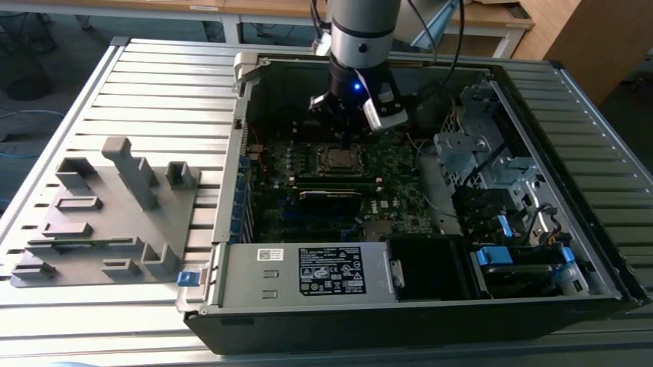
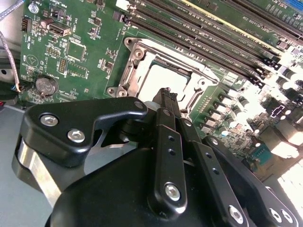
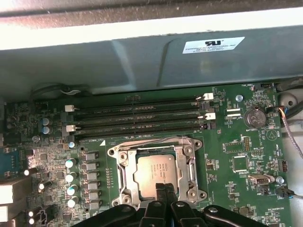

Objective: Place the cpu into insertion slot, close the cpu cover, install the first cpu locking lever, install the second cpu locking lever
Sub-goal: 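Install the second cpu locking lever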

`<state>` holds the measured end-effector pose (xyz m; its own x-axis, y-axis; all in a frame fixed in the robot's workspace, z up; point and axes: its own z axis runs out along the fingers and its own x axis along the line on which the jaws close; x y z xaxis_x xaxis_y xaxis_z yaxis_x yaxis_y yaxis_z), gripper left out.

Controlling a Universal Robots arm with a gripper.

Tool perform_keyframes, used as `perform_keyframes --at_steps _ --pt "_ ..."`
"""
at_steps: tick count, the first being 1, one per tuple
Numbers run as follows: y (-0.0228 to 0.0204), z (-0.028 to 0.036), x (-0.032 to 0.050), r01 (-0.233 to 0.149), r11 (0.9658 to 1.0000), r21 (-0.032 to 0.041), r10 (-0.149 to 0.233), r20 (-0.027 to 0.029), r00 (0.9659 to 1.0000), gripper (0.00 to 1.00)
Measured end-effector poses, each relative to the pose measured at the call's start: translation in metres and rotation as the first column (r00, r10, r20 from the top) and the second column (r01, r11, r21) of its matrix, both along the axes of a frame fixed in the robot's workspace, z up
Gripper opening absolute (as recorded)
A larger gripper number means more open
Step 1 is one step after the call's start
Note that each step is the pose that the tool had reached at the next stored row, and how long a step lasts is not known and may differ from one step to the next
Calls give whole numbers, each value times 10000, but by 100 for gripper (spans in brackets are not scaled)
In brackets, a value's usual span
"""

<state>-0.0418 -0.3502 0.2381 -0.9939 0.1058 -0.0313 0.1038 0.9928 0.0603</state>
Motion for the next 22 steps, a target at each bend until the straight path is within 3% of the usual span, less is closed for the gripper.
perform_keyframes --at_steps 3,5,11,16,22 --pt "1 3 0 0 10000 3 0 2 10000 11" --pt "0 42 0 0 10000 0 0 0 10000 11" --pt "-7 43 0 -3 10000 -3 3 -2 10000 11" --pt "-48 42 0 -4 10000 -2 4 0 10000 11" --pt "-130 41 0 -4 10000 -4 4 0 10000 11"
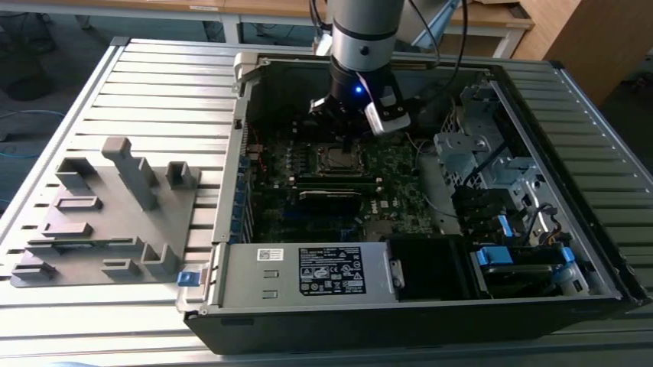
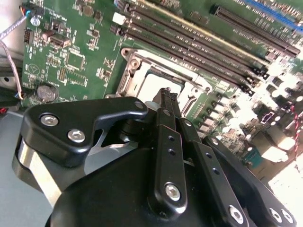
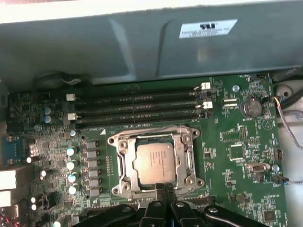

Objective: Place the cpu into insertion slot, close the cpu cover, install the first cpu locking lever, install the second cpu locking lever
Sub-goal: 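Install the second cpu locking lever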

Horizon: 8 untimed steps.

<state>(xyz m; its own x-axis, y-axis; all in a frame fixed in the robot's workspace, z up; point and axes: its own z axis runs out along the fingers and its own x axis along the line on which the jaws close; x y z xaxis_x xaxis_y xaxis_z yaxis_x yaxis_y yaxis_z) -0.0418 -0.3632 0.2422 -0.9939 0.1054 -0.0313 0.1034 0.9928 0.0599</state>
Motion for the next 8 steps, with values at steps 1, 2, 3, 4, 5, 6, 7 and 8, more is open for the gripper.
perform_keyframes --at_steps 1,2,3,4,5,6,7,8 --pt "-15 0 0 0 10000 -1 0 0 10000 11" --pt "-29 -1 0 0 10000 -1 0 0 10000 11" --pt "-41 -1 0 0 10000 -2 0 0 10000 11" --pt "-54 -1 0 0 10000 -5 0 -1 10000 11" --pt "-67 -1 0 -1 10000 -7 1 -1 10000 11" --pt "-79 -2 0 -1 10000 -10 1 -1 10000 11" --pt "-91 -3 0 -3 10000 -14 3 0 10000 11" --pt "-102 -4 0 -6 10000 -20 6 -1 10000 11"
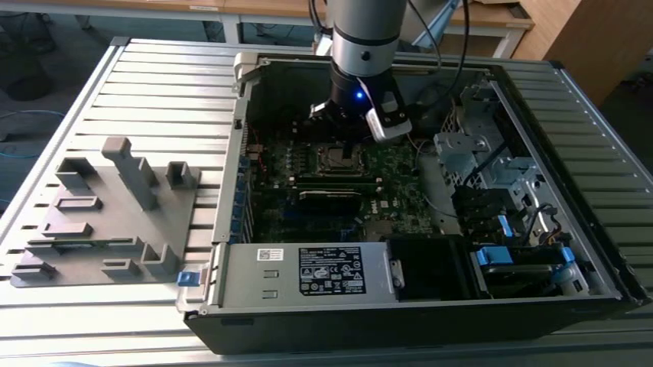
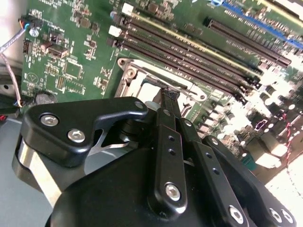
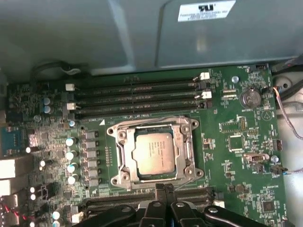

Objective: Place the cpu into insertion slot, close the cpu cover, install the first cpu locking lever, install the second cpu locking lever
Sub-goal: 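Install the second cpu locking lever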

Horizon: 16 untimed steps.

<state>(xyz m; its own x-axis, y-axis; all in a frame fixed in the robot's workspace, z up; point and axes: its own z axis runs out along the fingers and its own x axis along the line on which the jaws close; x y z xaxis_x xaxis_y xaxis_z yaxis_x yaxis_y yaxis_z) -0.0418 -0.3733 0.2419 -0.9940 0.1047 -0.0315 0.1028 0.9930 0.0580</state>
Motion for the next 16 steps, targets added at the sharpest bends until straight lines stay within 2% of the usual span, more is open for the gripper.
perform_keyframes --at_steps 4,8,16 --pt "-38 -10 0 -77 10000 -18 77 0 10000 11" --pt "-57 -27 0 -236 9997 -33 236 0 9997 11" --pt "-60 -31 0 -365 9993 -45 365 -1 9993 11"
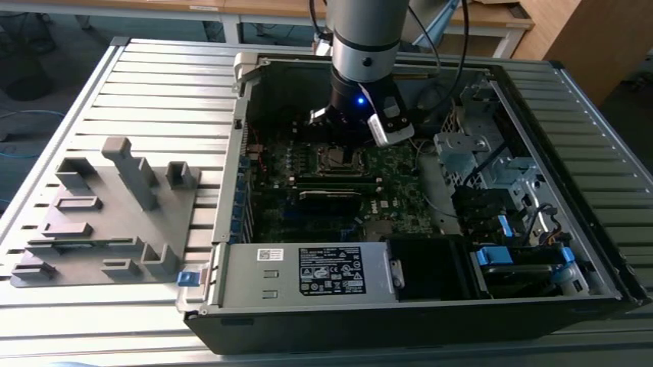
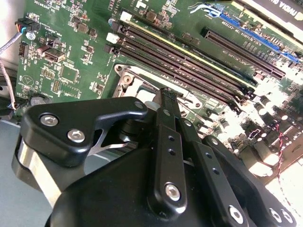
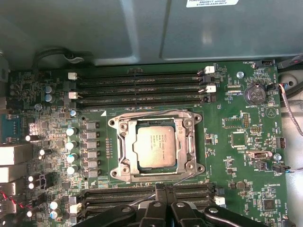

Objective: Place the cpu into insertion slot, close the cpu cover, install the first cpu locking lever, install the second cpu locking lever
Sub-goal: 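Install the second cpu locking lever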

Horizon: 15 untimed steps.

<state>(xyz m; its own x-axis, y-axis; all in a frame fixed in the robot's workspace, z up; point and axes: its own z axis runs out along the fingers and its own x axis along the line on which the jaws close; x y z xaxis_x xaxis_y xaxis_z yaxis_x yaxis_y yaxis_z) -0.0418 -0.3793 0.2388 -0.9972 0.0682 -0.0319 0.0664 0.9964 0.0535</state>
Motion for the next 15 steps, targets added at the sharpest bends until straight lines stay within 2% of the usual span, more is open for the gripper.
perform_keyframes --at_steps 9,15 --pt "0 0 -1 -4 10000 0 4 1 10000 11" --pt "0 -4 -89 -2 10000 1 2 42 10000 11"
